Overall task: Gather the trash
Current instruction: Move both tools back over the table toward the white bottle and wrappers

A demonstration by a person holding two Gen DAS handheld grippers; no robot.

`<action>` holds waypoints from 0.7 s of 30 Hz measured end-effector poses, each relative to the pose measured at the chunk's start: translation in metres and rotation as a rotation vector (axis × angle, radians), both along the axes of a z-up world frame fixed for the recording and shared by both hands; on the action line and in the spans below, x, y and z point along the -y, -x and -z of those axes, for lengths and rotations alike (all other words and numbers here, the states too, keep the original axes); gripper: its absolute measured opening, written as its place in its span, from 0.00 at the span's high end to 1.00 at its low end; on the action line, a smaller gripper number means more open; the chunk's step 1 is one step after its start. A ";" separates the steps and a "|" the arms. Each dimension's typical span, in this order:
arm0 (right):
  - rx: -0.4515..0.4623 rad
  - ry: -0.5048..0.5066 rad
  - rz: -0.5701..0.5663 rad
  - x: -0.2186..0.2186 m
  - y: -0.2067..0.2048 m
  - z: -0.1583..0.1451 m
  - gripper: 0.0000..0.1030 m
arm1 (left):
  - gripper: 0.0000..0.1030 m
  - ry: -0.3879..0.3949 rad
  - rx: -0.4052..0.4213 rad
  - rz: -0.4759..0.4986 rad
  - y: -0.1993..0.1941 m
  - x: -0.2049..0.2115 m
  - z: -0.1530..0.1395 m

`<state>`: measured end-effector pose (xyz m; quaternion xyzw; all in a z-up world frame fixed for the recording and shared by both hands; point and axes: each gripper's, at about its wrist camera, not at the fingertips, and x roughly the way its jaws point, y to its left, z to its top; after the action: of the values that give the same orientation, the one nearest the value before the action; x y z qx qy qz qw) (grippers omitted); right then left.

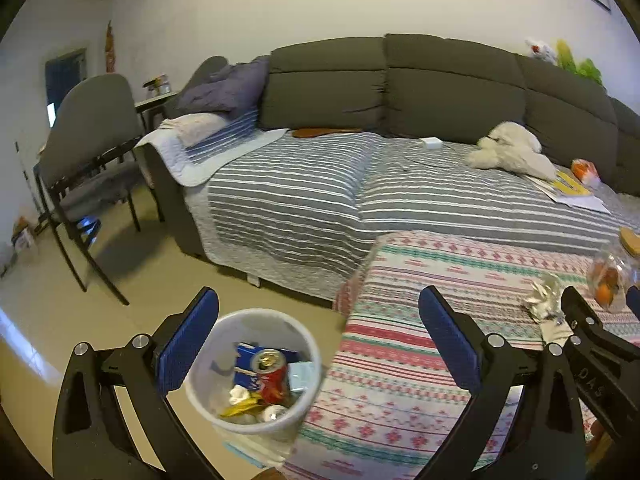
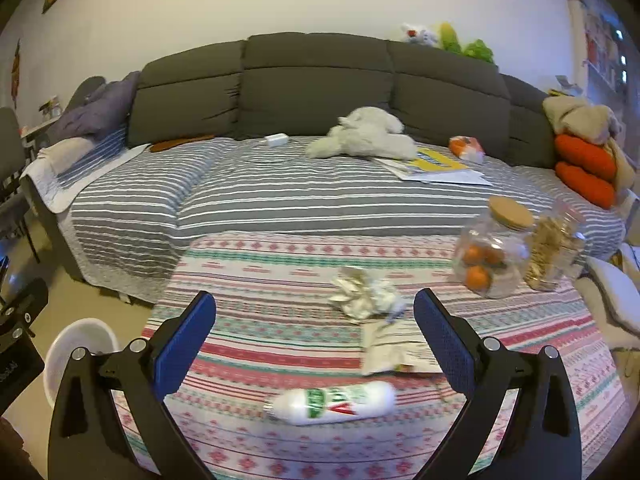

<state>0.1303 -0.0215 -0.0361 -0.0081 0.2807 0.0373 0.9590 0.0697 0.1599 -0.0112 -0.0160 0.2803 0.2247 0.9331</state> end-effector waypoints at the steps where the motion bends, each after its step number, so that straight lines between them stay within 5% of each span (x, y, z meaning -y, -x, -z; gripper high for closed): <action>1: 0.000 -0.001 0.008 0.005 0.001 0.001 0.06 | 0.07 0.001 -0.002 0.011 -0.002 0.006 0.001; 16: -0.040 0.013 0.131 0.100 0.001 0.011 0.07 | 0.07 0.032 -0.086 0.149 -0.036 0.085 0.026; 21: -0.077 0.016 0.154 0.132 0.000 0.016 0.06 | 0.07 0.033 -0.223 0.294 -0.056 0.112 0.048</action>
<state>0.1307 -0.1531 -0.0525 0.0074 0.3175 -0.0388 0.9474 0.1260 0.0478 -0.0594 0.0346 0.3848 0.0815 0.9187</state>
